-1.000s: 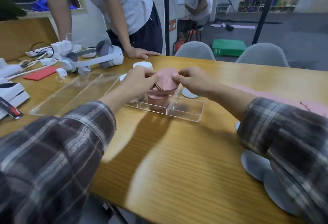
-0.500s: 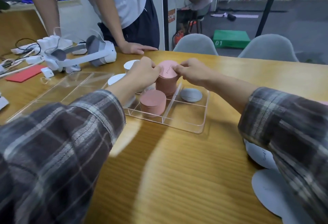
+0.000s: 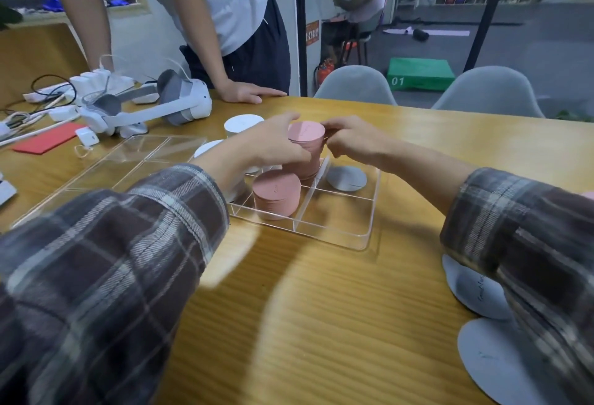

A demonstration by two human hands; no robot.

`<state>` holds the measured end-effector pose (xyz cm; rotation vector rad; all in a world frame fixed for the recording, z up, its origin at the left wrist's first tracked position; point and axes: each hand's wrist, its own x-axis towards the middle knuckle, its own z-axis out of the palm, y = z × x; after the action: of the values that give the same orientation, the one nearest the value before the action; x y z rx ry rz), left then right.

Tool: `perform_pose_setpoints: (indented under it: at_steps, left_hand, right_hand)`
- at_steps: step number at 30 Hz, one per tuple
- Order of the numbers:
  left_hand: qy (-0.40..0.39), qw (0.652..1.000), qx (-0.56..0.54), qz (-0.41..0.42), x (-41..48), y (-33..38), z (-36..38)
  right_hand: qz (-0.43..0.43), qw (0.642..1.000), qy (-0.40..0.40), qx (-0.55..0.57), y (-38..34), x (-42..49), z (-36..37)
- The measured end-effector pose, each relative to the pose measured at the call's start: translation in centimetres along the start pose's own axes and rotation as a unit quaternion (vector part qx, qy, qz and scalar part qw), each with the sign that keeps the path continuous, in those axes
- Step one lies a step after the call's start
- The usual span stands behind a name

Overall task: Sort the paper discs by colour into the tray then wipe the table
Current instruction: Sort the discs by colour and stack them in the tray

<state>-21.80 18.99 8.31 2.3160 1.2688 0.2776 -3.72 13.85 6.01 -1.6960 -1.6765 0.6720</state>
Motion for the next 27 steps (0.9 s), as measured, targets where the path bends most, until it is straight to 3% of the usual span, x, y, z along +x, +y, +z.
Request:
perform_pose_setpoints:
  at_steps: [3,8,18,27]
  left_hand:
    - [0.021,0.999,0.017,0.02,0.3,-0.4,0.4]
    - [0.056,0.998,0.024,0.035,0.7,-1.0,0.4]
    - [0.074,0.996,0.038,0.03,-0.5,0.0,0.0]
    - [0.172,0.973,0.061,0.144,-4.9,5.9,0.2]
  right_hand:
    - [-0.011,0.999,-0.033,-0.018,0.2,-0.2,-0.1]
    - [-0.055,0.998,-0.01,-0.037,0.9,0.3,-0.1]
    - [-0.03,0.992,0.024,-0.116,1.3,-1.4,-0.9]
    - [-0.017,0.981,0.083,-0.177,1.6,-10.6,-5.6]
